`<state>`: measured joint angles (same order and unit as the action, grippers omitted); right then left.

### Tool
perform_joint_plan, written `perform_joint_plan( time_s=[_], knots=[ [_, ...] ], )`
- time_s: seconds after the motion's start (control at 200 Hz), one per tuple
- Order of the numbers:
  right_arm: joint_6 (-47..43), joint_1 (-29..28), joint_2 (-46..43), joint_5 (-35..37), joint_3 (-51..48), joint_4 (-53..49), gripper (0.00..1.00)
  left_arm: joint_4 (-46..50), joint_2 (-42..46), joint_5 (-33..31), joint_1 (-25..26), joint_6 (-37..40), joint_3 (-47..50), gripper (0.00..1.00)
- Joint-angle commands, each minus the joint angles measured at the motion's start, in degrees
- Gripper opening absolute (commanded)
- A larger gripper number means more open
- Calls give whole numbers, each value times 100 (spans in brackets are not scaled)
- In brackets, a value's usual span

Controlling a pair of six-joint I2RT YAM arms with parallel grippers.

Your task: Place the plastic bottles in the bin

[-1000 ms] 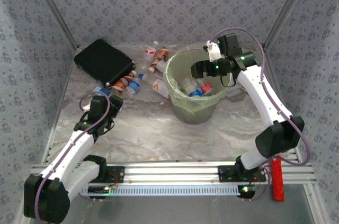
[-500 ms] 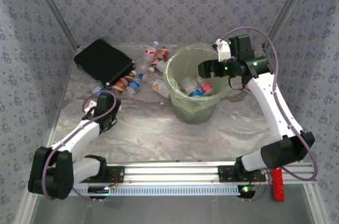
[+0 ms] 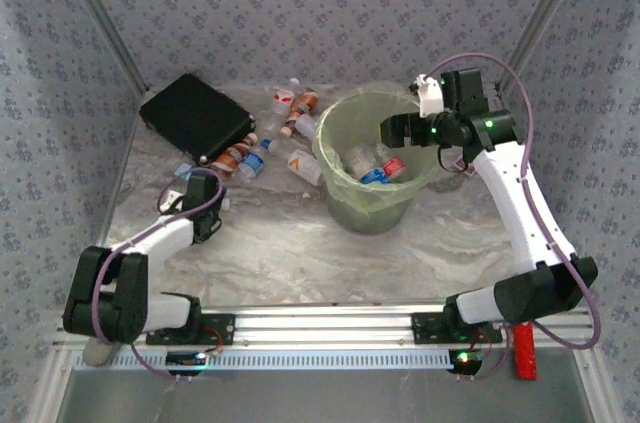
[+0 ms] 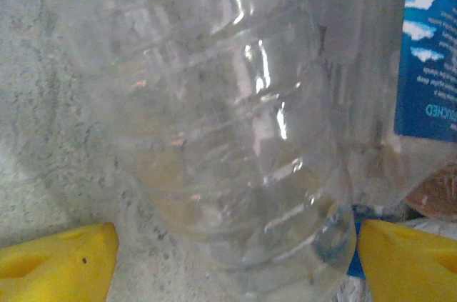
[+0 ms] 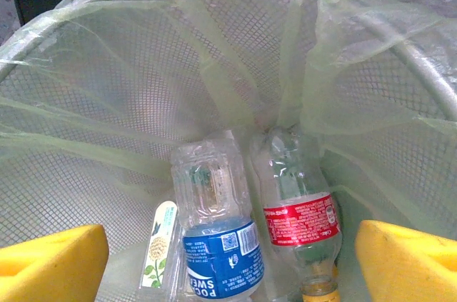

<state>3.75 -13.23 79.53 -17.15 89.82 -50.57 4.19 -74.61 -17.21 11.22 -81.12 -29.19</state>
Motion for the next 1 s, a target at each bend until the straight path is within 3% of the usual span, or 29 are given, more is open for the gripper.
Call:
perform_joint_plan(
  time_s=[0.0,0.215,0.38,0.7,0.82,0.994],
  knots=[
    [-24,85,-137,-58,-70,-89,91,-223,-179,-46,-41,-185,-216,84],
    [-15,93,-312,-845,-44,189,91,-106,-137,-126,-41,-209,-219,68],
    [43,86,-368,-1032,-61,343,91,127,97,-251,-41,-195,-219,59],
    [164,91,-409,-1185,-26,424,91,640,919,-322,-41,-30,-146,52],
    [244,84,-413,-1317,5,517,90,764,1434,-64,-11,512,-217,50],
    [373,12,-337,-1513,185,658,91,759,1908,883,72,1790,-606,48]
  ],
)
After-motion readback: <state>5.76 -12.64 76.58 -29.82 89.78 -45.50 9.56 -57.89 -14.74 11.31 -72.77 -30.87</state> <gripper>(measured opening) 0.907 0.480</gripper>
